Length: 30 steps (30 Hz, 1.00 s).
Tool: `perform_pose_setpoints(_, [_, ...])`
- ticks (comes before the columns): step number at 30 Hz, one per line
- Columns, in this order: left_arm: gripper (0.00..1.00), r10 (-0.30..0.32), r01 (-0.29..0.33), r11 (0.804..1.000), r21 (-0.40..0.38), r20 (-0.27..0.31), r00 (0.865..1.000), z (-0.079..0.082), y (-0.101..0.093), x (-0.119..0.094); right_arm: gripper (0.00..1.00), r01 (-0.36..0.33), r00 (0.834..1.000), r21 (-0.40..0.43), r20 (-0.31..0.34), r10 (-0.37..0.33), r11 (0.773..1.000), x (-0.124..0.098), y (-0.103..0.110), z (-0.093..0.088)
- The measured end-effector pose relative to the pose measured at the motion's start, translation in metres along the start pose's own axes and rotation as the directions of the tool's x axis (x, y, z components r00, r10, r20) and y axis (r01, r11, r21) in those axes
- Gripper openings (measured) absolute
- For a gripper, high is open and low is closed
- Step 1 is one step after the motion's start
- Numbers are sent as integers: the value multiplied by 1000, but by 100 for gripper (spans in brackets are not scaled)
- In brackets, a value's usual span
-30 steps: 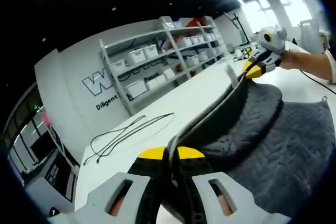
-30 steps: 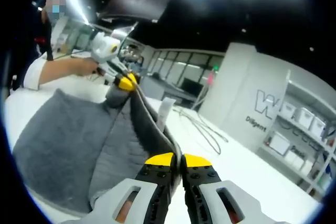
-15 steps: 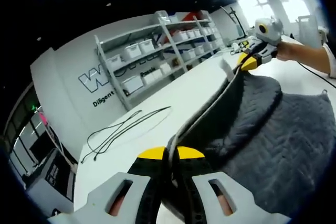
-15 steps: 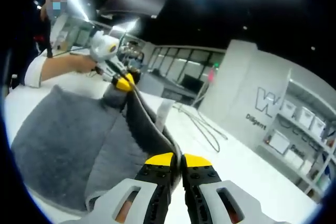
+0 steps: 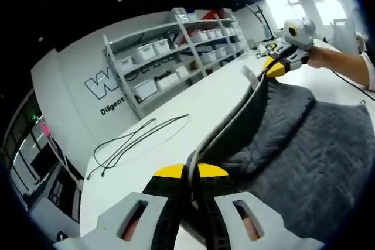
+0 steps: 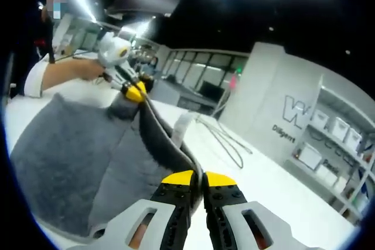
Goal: Open the folded towel by lifting each exposed corner and separating the folded layers until the towel lies flat within the target outline without major curled edges
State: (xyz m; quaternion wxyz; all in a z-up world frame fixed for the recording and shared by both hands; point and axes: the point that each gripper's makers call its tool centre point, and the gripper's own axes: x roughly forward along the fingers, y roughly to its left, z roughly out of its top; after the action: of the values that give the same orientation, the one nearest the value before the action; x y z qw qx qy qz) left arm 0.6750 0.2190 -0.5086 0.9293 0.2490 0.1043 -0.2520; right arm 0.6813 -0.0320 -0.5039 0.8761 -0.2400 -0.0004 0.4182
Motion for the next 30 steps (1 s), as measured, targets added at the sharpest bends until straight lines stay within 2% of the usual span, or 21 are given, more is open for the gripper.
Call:
perform_pose_setpoints(7, [6, 14, -14, 1000, 25, -9, 1000, -4, -1, 6, 2, -1, 1000, -10, -9, 1, 1000, 4, -2, -4])
perform_pose_setpoints(20, [6, 13, -12, 1000, 27, -17, 1000, -8, -3, 11, 2, -1, 1000, -3, -14, 1, 1000, 7, -2, -12])
perform_pose_setpoints(30, [6, 14, -14, 999, 48, -17, 1000, -10, -5, 13, 2, 14, 999, 5, -35, -14, 1000, 12, -3, -23])
